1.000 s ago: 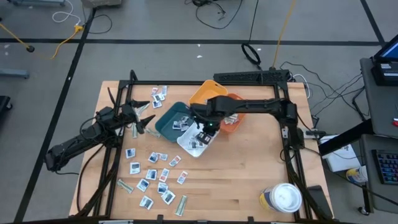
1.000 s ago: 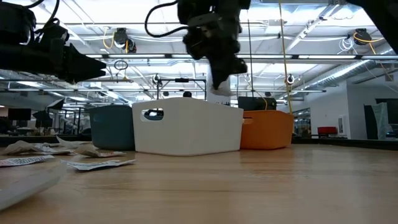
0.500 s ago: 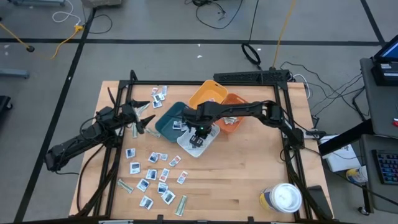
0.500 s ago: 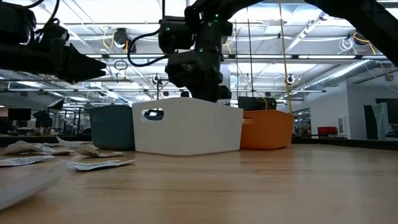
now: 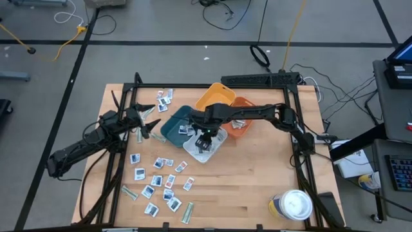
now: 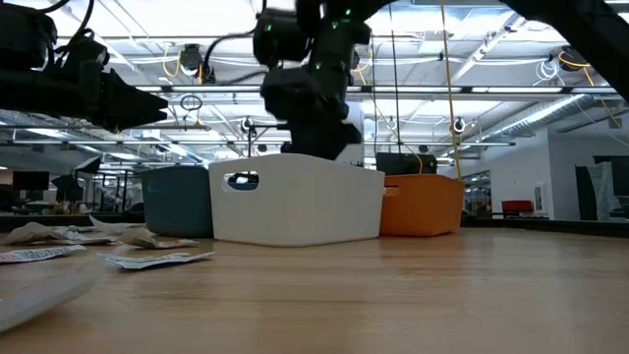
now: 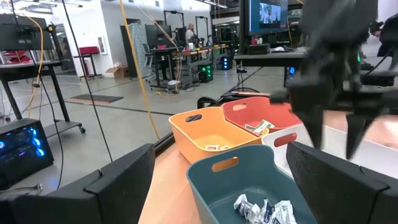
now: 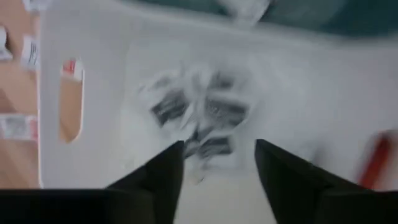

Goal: Pick & Place First Aid Supplies
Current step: Put the green bandage pack into the orange bin

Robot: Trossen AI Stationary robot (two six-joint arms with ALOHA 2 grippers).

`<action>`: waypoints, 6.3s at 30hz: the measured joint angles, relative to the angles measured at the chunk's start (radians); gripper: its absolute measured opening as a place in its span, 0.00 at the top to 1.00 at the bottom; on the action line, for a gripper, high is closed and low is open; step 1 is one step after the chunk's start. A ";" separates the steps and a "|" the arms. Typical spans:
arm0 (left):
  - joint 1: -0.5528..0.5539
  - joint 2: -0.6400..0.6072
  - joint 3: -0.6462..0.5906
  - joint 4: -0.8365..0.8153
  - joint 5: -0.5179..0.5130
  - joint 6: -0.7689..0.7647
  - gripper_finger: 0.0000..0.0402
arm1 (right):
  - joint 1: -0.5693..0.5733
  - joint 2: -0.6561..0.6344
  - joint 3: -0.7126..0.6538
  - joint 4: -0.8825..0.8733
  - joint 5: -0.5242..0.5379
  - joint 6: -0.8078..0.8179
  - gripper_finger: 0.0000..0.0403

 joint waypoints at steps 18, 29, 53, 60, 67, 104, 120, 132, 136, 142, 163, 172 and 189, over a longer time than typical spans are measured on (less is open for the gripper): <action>0.000 0.000 0.000 0.001 0.000 0.000 0.09 | -0.074 -0.655 -0.770 0.900 0.377 -0.326 0.19; 0.000 0.000 0.000 -0.001 0.000 0.000 0.08 | -0.147 -1.249 -1.412 1.386 0.456 -0.520 0.05; 0.000 0.000 0.000 -0.001 0.000 0.000 0.09 | -0.313 -1.955 -1.936 1.417 0.445 -0.471 0.06; 0.000 0.000 0.000 0.000 0.000 0.000 0.09 | -0.313 -2.101 -1.976 1.332 0.446 -0.463 0.06; 0.000 0.000 0.000 0.000 0.000 0.000 0.09 | -0.313 -2.185 -1.978 1.160 0.446 -0.370 0.06; -0.001 0.001 0.013 -0.019 0.001 -0.056 0.08 | -0.312 -2.176 -1.980 1.170 0.448 -0.350 0.06; -0.060 0.535 0.669 -0.584 0.025 -0.612 0.08 | -0.312 -2.176 -1.980 1.170 0.448 -0.350 0.06; -0.258 0.949 1.054 -0.885 0.028 -0.777 0.09 | -0.312 -2.176 -1.980 1.170 0.448 -0.350 0.06; -0.340 1.067 1.148 -0.955 0.004 -0.848 0.09 | -0.312 -2.176 -1.980 1.170 0.448 -0.350 0.06; -0.483 1.217 1.261 -1.035 0.006 -0.962 0.09 | -0.312 -2.176 -1.980 1.170 0.448 -0.350 0.06; -0.763 1.529 1.304 -1.149 0.121 -1.320 0.09 | -0.312 -2.176 -1.980 1.170 0.448 -0.350 0.06; -0.875 1.617 1.304 -1.146 0.066 -1.524 0.09 | -0.312 -2.176 -1.980 1.170 0.448 -0.350 0.06; -1.084 1.973 1.749 -1.271 -0.038 -1.724 0.09 | -0.312 -2.176 -1.980 1.170 0.448 -0.350 0.06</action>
